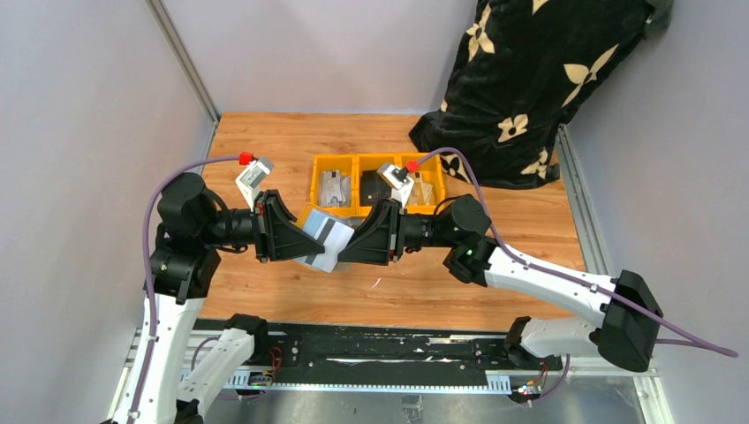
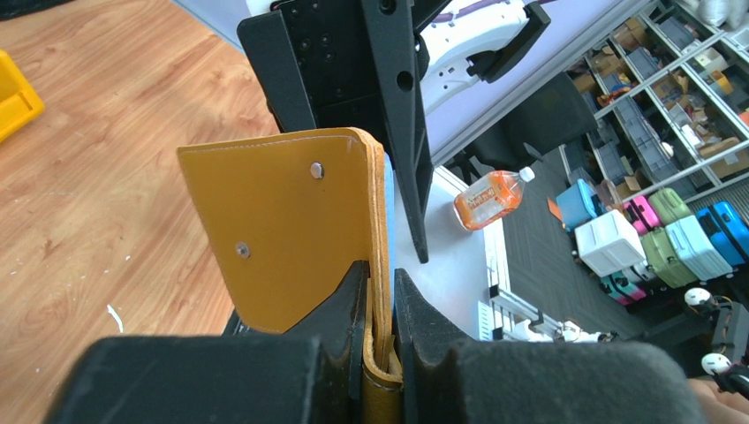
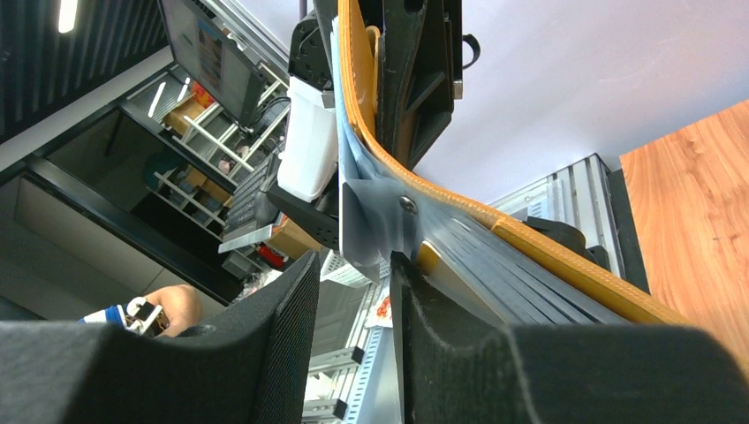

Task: Take the credit cards out of the card holder
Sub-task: Remove the credit card from the card holder.

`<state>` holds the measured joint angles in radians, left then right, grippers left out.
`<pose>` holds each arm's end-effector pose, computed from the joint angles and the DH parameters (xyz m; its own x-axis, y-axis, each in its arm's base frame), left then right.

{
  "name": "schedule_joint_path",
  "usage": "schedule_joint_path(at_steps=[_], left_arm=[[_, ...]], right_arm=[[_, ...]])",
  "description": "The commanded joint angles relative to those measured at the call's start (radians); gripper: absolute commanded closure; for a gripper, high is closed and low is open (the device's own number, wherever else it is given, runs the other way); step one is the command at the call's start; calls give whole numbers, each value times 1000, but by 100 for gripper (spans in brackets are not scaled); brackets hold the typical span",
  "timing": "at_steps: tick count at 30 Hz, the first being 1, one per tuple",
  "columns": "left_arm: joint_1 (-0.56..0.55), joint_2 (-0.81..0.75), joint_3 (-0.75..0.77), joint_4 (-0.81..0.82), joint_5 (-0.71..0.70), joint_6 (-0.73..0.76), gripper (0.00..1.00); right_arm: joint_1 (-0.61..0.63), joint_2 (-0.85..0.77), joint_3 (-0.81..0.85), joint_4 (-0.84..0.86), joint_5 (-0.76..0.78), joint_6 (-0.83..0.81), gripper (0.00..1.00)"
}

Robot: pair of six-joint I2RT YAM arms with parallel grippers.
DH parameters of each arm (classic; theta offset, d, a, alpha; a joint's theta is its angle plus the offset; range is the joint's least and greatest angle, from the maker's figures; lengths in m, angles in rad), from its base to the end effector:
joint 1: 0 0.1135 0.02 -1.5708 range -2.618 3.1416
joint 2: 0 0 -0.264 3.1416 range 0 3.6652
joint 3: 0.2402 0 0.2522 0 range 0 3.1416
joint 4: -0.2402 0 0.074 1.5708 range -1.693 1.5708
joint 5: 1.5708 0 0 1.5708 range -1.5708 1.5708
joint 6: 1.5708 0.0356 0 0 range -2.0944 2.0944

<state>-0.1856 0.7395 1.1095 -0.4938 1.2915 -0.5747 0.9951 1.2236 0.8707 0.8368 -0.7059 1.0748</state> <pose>0.1065 -0.0548 0.4256 -0.6391 -0.0325 -0.7684 0.7636 0.0921 -0.6390 0.1278 0.2393 0.3804 -0.7159 0.1265 -0.6867 -0.6753 -0.3753 0.6349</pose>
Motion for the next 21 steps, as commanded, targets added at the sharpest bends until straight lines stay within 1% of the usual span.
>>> schedule_joint_path(at_steps=[1, 7, 9, 12, 16, 21], left_arm=[[0, -14, 27, 31, 34, -93, 100], [0, -16, 30, 22, 37, -71, 100], [0, -14, 38, 16, 34, -56, 100], [0, -8, 66, -49, 18, 30, 100], [0, 8, 125, -189, -41, 180, 100], [0, 40, 182, -321, -110, 304, 100]], right_arm=[[10, 49, 27, 105, 21, 51, 65], [7, 47, 22, 116, 17, 60, 94], [-1, 25, -4, 98, 20, 50, 100], [-28, -28, -45, 61, 20, 38, 100], [-78, -112, -108, -13, 17, 15, 100], [-144, -212, -129, -175, -12, -50, 100]])
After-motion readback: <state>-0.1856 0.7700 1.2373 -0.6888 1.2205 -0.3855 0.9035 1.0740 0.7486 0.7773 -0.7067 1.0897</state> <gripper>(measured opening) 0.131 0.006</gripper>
